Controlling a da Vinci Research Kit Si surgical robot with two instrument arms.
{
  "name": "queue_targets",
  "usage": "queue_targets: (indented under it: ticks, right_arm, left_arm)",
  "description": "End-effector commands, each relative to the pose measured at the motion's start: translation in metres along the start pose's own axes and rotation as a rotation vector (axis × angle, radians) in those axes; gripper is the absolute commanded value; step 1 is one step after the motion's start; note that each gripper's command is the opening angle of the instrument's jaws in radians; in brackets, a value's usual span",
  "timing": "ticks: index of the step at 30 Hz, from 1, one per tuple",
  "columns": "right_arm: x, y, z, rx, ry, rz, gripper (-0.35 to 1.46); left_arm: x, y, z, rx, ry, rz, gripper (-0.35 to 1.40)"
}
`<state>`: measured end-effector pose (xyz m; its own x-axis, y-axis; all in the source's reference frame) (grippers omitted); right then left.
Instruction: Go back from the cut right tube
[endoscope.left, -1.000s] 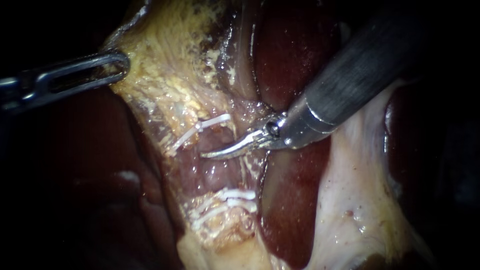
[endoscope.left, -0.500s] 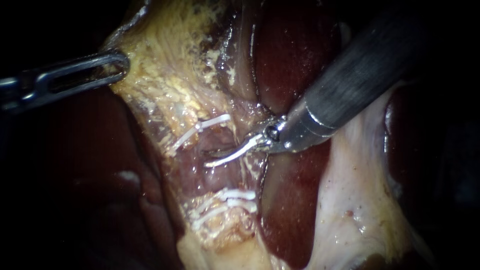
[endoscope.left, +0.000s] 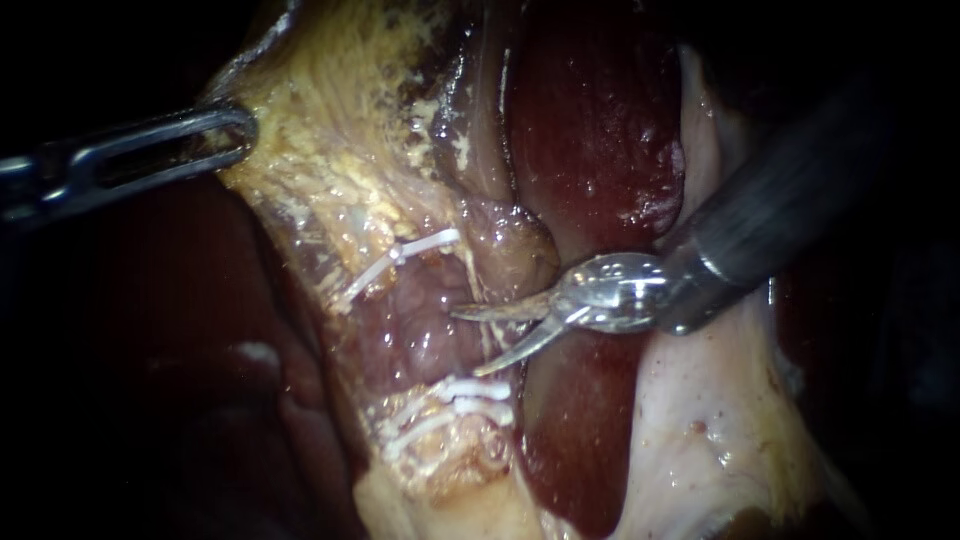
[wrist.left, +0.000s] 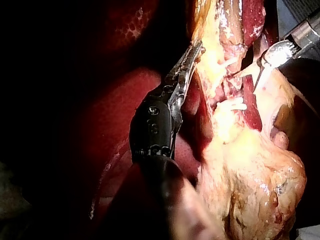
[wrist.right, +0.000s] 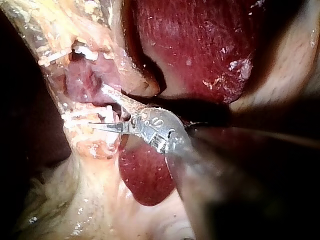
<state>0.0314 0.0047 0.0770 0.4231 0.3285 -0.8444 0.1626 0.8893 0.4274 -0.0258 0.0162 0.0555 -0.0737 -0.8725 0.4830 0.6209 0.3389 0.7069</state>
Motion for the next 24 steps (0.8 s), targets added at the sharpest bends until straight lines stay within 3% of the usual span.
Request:
queue_targets:
  ticks: [1,6,10,15,19,24]
  right_arm:
    - [0.0003,0.0001,-0.0009,-0.017,-0.021,-0.026,1.43]
    - [0.002,0.0,-0.0041,-0.065,-0.038,-0.082,1.43]
    - [0.0035,-0.0007,-0.0061,-0.044,-0.039,-0.133,1.43]
    - [0.004,-0.0016,-0.0073,-0.039,-0.041,-0.184,1.43]
    - [0.0038,-0.002,-0.0078,-0.039,-0.042,-0.198,1.43]
    - [0.0034,-0.0021,-0.0082,-0.043,-0.044,-0.212,1.43]
  left_arm:
    - [0.0,0.0,0.0,0.0,0.0,0.0,-0.35]
    - [0.0,-0.0001,0.0,-0.001,0.0,0.0,-0.35]
    - [0.0,-0.0001,0.0001,-0.001,-0.001,0.0,-0.35]
    - [0.0004,-0.0001,0.0007,-0.003,-0.003,0.001,-0.35]
    - [0.0015,0.0001,0.0026,0.002,-0.009,0.005,-0.35]
    - [0.0037,-0.0002,0.0063,0.014,0.022,0.015,-0.35]
